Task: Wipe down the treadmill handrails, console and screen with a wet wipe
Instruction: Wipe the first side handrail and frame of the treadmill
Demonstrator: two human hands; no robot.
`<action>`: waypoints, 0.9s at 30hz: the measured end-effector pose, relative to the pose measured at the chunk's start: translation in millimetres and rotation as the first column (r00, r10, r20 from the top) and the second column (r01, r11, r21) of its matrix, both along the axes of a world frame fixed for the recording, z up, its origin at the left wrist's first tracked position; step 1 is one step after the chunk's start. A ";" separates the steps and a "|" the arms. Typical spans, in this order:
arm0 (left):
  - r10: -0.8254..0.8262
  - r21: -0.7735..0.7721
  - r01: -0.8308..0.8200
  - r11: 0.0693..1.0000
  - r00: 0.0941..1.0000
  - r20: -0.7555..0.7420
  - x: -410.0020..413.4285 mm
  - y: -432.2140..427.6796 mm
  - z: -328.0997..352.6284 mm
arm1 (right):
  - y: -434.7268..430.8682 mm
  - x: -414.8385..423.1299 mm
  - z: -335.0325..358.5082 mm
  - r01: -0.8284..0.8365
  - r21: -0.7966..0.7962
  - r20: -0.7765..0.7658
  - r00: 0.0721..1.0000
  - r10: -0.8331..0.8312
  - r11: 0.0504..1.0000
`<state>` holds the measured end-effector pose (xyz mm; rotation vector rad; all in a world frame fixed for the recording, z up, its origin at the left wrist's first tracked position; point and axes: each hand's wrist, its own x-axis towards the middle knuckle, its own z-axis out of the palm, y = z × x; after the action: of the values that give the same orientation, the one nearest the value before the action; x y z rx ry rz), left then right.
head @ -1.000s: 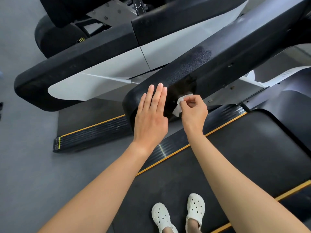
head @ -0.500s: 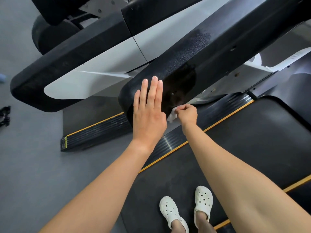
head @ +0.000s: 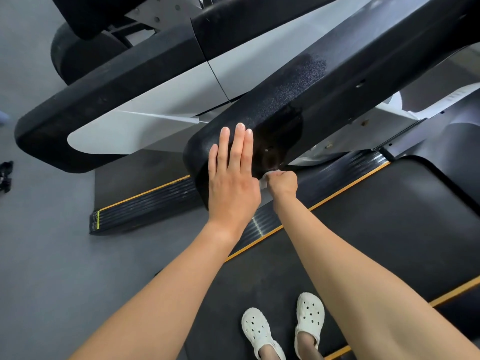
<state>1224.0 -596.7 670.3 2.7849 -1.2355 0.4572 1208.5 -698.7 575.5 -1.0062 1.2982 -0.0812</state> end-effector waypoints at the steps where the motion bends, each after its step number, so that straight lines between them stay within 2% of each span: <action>1: 0.002 0.000 -0.002 1.000 1.000 -0.001 -0.4 -0.3 0.7 | 0.1 -0.6 2.4 -0.008 0.007 0.024 1.000 0.008 1.000; 3: -0.003 0.012 0.003 1.000 1.000 0.003 -0.3 0.4 0.8 | 1.1 -6.9 8.9 0.042 -0.024 0.100 0.994 -0.039 0.999; 7: 0.008 0.029 -0.008 1.000 1.000 0.028 1.2 0.8 -0.5 | -3.6 -17.3 26.8 0.254 -0.213 0.226 0.952 -0.205 0.943; 10: 0.029 0.030 -0.030 0.999 0.999 0.031 0.3 -1.7 1.0 | -10.7 -16.2 25.4 0.190 -0.278 0.190 0.972 -0.140 0.942; 14: 0.048 0.053 -0.050 0.997 0.998 0.029 -2.5 -4.6 6.1 | -24.6 -19.5 18.5 0.051 -0.210 0.104 0.994 -0.029 0.976; 16: 0.061 0.045 -0.063 0.997 0.998 0.029 -2.5 -6.0 9.2 | -31.2 -20.4 27.2 0.086 -0.228 0.134 0.989 -0.056 0.970; 22: 0.103 0.012 -0.103 0.995 0.995 -0.016 -4.7 -15.4 17.9 | -42.6 -14.7 55.8 0.337 -0.325 0.291 0.924 -0.246 0.884; 24: 0.119 0.015 -0.118 0.993 0.993 -0.028 -5.2 -17.5 19.3 | -41.1 -16.0 50.8 0.306 -0.359 0.266 0.939 -0.218 0.882; 27: 0.142 0.010 -0.142 0.990 0.989 -0.029 -7.2 -21.0 21.2 | -37.2 -21.4 30.3 0.152 -0.334 0.162 0.982 -0.102 0.930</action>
<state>1216.8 -617.6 691.5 2.8879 -1.0399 0.4191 1187.1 -735.9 605.9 -1.1882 1.2409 -0.4872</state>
